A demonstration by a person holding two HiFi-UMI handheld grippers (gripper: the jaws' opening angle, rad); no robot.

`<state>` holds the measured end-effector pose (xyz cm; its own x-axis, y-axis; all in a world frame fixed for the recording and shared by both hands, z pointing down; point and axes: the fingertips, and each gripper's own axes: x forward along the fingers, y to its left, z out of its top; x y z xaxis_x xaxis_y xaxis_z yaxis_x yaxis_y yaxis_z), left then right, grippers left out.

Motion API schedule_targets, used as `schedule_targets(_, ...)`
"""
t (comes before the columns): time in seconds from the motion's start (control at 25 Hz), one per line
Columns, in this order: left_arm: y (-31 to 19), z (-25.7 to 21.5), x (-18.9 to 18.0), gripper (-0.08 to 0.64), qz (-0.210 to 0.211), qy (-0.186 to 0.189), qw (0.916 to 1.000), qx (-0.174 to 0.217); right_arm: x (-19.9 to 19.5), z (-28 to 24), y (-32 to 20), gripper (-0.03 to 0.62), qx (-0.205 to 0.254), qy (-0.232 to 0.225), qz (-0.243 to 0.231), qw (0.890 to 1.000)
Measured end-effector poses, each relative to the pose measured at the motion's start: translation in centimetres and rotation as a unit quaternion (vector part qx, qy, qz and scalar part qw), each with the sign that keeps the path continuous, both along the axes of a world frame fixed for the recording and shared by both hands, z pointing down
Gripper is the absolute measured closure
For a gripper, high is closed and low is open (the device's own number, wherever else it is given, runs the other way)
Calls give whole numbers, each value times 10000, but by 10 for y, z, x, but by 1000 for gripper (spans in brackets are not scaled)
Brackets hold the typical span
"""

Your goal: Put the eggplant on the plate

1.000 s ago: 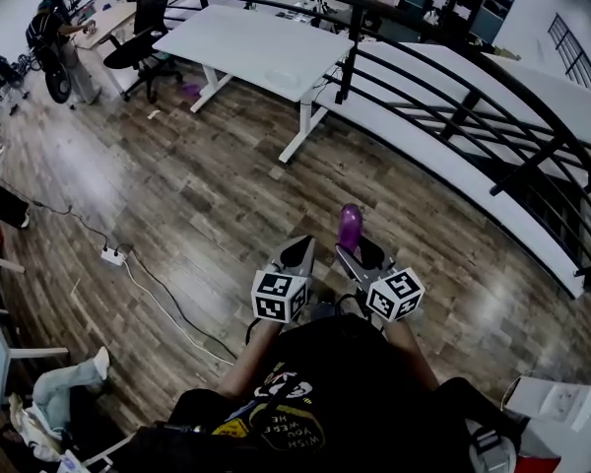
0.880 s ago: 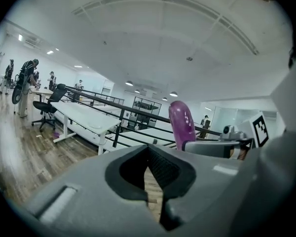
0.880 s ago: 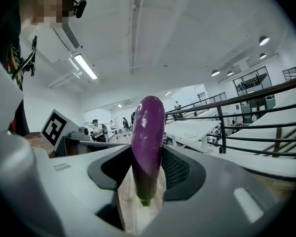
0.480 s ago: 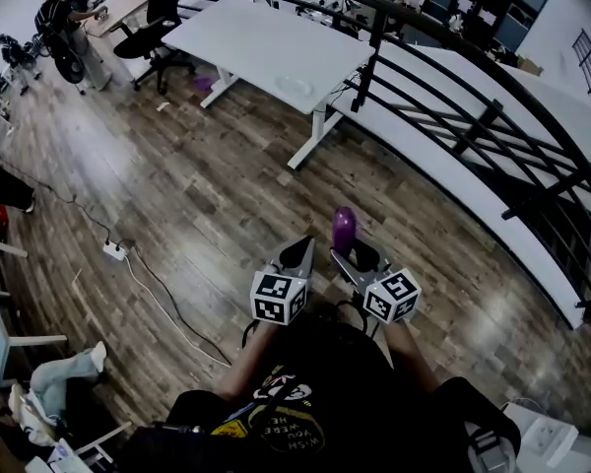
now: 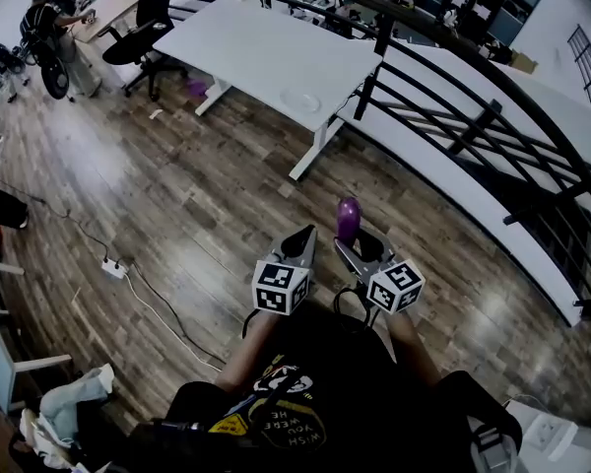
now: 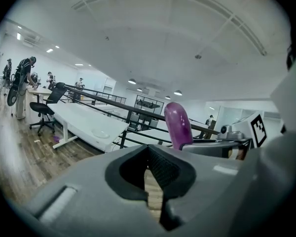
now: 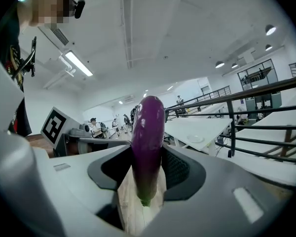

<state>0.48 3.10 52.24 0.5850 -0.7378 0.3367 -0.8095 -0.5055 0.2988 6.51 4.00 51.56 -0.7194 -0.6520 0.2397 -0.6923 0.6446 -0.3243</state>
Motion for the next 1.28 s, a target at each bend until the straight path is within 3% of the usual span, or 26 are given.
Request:
schedule_targets(0.32,-60,-2,-33,555,86,86,9998,-143,-34,0,-51,397,-193,-23,223,9996)
schedule_targets(0.6,-108,22,-53,555,-144,121,9994,-305,-58,30,-114,397,-394,86,-153,9991)
schedule_targets(0.96,-213,19,-45,555,-503,11,9986,-163,-42,20,-211,397,-133,52,-398,9991)
schedule_targets(1.28,-246,31,0,555,-507,-62,9982,-316,3,38,-259,397,-352,-61,-358,9987)
